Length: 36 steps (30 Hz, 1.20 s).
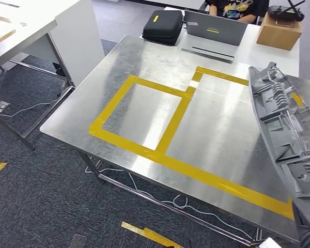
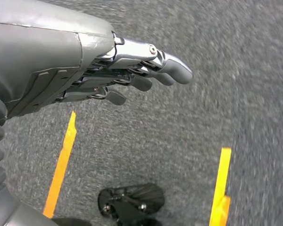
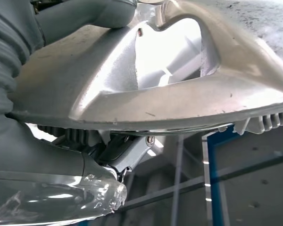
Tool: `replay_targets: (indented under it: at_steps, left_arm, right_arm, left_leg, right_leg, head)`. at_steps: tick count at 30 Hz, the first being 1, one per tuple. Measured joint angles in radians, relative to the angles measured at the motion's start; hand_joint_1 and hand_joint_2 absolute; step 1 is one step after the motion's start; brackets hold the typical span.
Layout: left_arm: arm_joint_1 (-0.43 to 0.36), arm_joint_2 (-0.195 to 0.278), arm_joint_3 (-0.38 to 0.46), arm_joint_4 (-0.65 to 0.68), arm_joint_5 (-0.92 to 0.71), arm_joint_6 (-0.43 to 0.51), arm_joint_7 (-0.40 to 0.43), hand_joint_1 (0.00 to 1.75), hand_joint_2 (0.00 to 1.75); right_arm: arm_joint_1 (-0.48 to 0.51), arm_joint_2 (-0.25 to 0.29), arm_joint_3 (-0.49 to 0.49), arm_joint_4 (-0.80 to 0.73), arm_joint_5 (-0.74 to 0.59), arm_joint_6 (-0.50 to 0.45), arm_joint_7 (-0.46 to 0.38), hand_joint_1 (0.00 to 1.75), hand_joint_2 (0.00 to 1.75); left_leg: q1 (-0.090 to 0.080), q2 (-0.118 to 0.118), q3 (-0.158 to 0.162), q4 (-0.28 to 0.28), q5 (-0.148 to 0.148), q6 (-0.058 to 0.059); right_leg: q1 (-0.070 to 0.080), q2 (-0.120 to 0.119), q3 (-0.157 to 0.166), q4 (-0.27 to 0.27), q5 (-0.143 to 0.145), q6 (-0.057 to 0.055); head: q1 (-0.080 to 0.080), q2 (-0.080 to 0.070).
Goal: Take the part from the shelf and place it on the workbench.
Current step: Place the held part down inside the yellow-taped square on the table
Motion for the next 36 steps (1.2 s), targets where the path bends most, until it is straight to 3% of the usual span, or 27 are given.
replay_targets:
  at_steps: [2, 3, 6, 8, 11, 15, 18, 23, 30, 36]
  left_arm:
    - [0.0, 0.0, 0.0, 0.0, -0.001, 0.0, 0.0, 0.0, 1.75]
    - [-0.002, 0.0, 0.002, 0.0, -0.004, -0.001, 0.0, 0.0, 1.75]
    - [-0.007, 0.0, 0.019, 0.0, -0.014, -0.002, 0.0, 0.0, 1.75]
    - [-0.007, 0.0, 0.027, 0.0, -0.02, -0.004, 0.001, 0.0, 1.75]
    - [-0.008, 0.0, 0.031, 0.0, -0.031, -0.007, 0.003, 0.0, 1.75]
    - [-0.009, -0.001, 0.034, 0.0, -0.042, -0.012, 0.006, 0.0, 1.75]
    - [-0.01, -0.001, 0.039, 0.0, -0.052, -0.016, 0.011, 0.0, 1.75]
    - [-0.018, -0.001, 0.04, 0.0, -0.068, -0.024, 0.02, 0.0, 1.75]
    - [-0.02, 0.0, 0.04, 0.0, -0.084, -0.028, 0.024, 0.0, 1.75]
    - [-0.038, 0.0, 0.039, 0.0, -0.119, -0.036, 0.049, 0.0, 1.75]
  right_arm:
    - [0.001, 0.0, 0.0, 0.006, -0.003, 0.0, 0.003, 1.75, 1.75]
    - [0.003, 0.0, 0.002, 0.015, -0.011, 0.0, 0.008, 1.75, 1.75]
    - [0.017, -0.019, 0.022, 0.102, -0.025, 0.03, 0.135, 1.75, 1.75]
    - [0.012, -0.041, 0.023, 0.162, -0.014, 0.068, 0.222, 1.75, 1.75]
    - [-0.011, -0.07, 0.01, 0.213, 0.003, 0.121, 0.278, 1.75, 1.75]
    - [-0.044, -0.112, -0.024, 0.273, 0.013, 0.173, 0.318, 1.75, 1.75]
    - [-0.073, -0.146, -0.047, 0.315, 0.025, 0.215, 0.351, 1.75, 1.75]
    - [-0.14, -0.223, -0.085, 0.402, 0.048, 0.27, 0.399, 1.75, 1.75]
    - [-0.185, -0.284, -0.101, 0.467, 0.067, 0.301, 0.439, 1.75, 1.75]
    - [-0.304, -0.417, -0.071, 0.627, 0.139, 0.36, 0.495, 1.75, 1.75]
  left_leg:
    - [0.0, 0.008, 0.0, 0.0, 0.0, -0.001]
    - [0.0, 0.017, 0.001, 0.002, -0.001, -0.004]
    - [-0.005, 0.033, -0.002, 0.012, -0.005, -0.008]
    - [-0.005, 0.033, -0.005, 0.012, -0.001, -0.003]
    - [-0.002, 0.033, -0.004, 0.01, 0.001, -0.009]
    - [0.003, 0.032, -0.005, 0.01, 0.003, -0.028]
    - [0.003, 0.032, -0.006, 0.01, 0.004, -0.031]
    - [0.001, 0.031, -0.007, 0.012, 0.004, -0.031]
    - [-0.002, 0.032, -0.009, 0.014, 0.004, -0.03]
    - [-0.004, 0.032, -0.011, 0.015, 0.005, -0.028]
  right_leg:
    - [-0.001, -0.003, 0.017, -0.024, 0.019, 0.002]
    - [-0.003, -0.01, 0.064, -0.098, 0.046, 0.003]
    - [-0.001, -0.026, 0.196, -0.308, 0.111, -0.011]
    - [0.003, -0.026, 0.199, -0.312, 0.111, -0.019]
    - [0.007, -0.026, 0.198, -0.311, 0.11, -0.024]
    - [0.011, -0.028, 0.196, -0.31, 0.111, -0.03]
    - [0.011, -0.028, 0.196, -0.31, 0.112, -0.031]
    - [0.009, -0.028, 0.196, -0.31, 0.113, -0.03]
    - [0.006, -0.027, 0.196, -0.31, 0.116, -0.026]
    - [0.003, -0.027, 0.195, -0.31, 0.119, -0.023]
  head:
    - [0.0, 0.0]
    - [0.0, 0.0]
    - [-0.002, 0.0]
    - [-0.003, 0.0]
    - [-0.003, 0.0]
    - [-0.002, 0.0]
    - [-0.002, 0.0]
    - [-0.002, 0.0]
    - [-0.002, 0.0]
    - [-0.002, 0.0]
